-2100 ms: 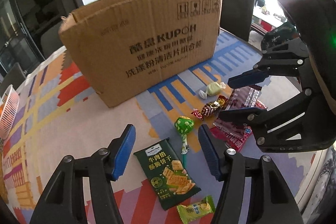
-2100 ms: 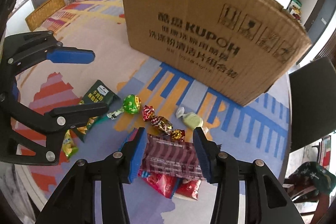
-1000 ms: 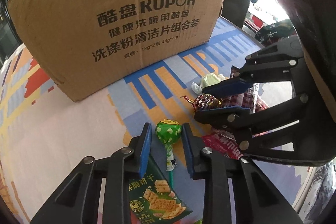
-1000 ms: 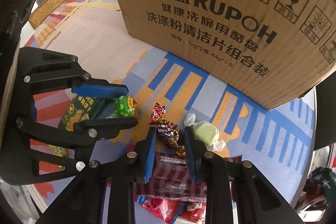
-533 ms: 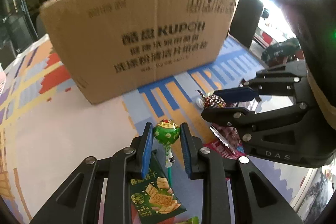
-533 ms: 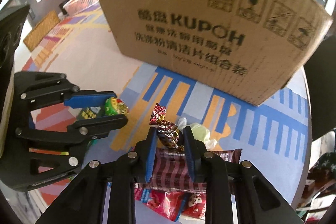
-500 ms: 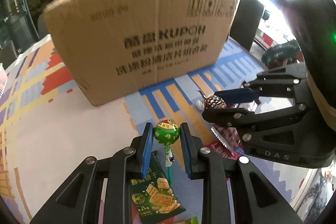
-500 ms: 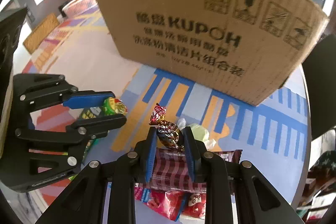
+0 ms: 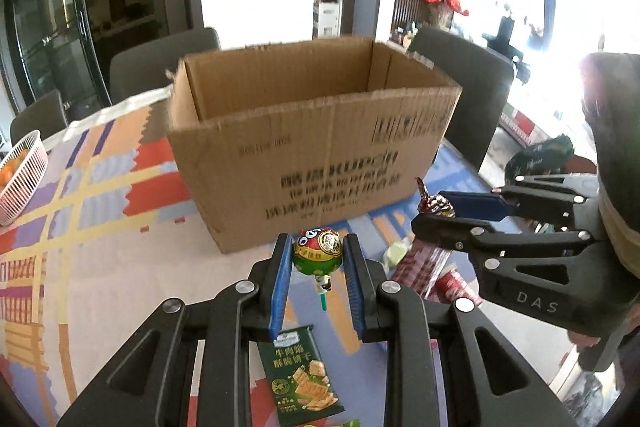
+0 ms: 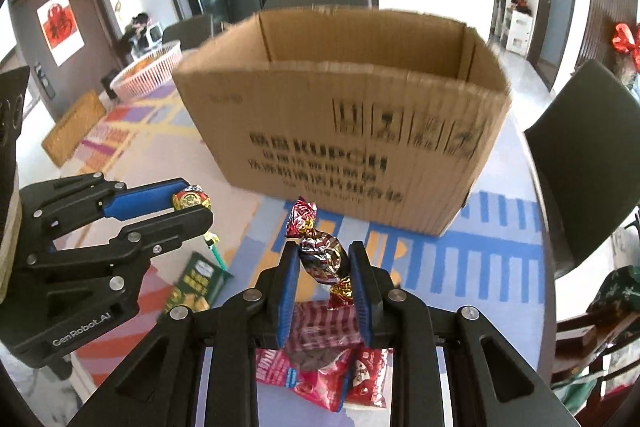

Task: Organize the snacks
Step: 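Carry the candy and lollipop over the box and open both tools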

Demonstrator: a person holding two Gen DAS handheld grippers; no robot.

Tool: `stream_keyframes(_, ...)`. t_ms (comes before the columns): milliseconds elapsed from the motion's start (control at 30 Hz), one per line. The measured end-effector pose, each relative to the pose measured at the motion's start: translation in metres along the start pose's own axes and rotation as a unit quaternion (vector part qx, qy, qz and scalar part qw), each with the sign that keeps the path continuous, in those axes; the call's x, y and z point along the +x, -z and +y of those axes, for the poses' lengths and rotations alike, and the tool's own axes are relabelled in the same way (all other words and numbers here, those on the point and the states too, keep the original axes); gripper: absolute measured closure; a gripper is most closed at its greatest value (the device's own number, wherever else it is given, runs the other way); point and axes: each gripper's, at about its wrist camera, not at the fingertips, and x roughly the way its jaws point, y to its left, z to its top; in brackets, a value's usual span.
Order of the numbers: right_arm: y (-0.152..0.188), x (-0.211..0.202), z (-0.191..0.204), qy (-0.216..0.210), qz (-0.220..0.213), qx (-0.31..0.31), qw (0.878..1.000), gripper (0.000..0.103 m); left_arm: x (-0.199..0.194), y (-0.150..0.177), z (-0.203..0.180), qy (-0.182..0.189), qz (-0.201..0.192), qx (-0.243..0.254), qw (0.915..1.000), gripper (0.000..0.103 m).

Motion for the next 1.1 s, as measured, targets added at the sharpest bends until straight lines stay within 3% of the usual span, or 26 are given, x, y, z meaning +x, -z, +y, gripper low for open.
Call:
stream_keyframes(367,-0.030,-0.047,0.007,0.001,-0.075,0.012,0.997,0.077,-0.038,-0.040,-0.004,0.003,-0.067,-0.001,0.9977,0.077)
stream_keyframes(667,-0.061,-0.068,0.007,0.002,-0.112,0.021,0.993,0.076,-0.056,-0.080,0.000,-0.008,-0.109,-0.005,0.9940,0.077)
stream_keyframes(1100,-0.108,-0.071,0.003,0.008,-0.135,0.036,0.990,0.076,-0.042,-0.117,0.021,-0.013,-0.106,-0.011,0.9942,0.077)
